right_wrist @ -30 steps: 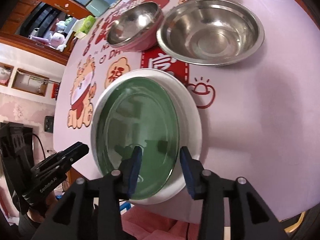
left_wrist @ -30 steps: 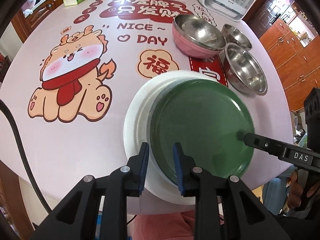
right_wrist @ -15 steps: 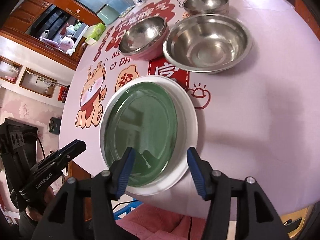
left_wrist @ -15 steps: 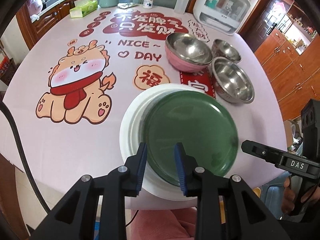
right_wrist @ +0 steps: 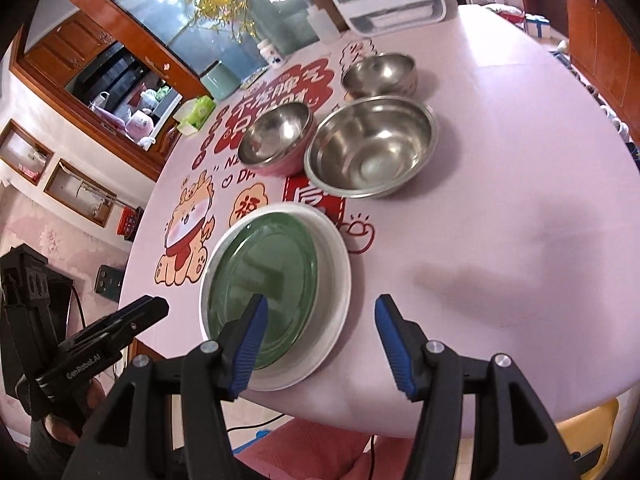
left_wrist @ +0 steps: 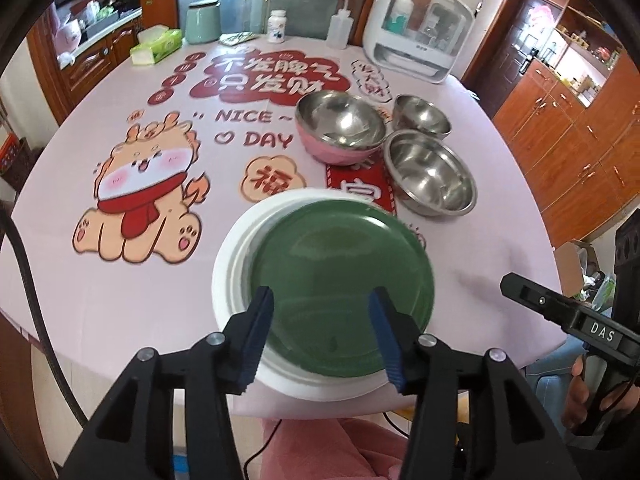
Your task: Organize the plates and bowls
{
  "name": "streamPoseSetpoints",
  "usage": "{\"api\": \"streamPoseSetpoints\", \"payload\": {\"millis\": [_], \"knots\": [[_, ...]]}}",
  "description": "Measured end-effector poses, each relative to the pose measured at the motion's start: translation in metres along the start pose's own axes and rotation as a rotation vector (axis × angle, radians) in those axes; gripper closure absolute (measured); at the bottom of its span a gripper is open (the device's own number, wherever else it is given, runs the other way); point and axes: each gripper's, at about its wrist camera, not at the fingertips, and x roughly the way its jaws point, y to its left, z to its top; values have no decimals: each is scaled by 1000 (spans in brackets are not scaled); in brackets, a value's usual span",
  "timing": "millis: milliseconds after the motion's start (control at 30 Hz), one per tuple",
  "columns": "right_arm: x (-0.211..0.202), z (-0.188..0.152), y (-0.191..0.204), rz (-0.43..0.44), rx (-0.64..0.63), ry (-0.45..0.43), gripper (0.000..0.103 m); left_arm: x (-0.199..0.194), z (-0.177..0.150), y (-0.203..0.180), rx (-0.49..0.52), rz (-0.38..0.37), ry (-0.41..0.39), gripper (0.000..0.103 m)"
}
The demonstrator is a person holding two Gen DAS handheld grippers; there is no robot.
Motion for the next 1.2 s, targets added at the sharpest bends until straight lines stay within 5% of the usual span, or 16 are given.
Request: {"api": "streamPoseSetpoints", "payload": {"millis": [367, 700, 1200], "knots": [[-18, 6, -1, -92, -60, -116, 38, 3, 24, -19, -9, 34, -22, 28], [-18, 19, -1, -217, -146, -207, 38, 25, 52, -24, -35, 32, -11, 27], [19, 49, -20, -246, -147, -195, 38, 86, 95, -46, -4, -36, 61, 27]]}}
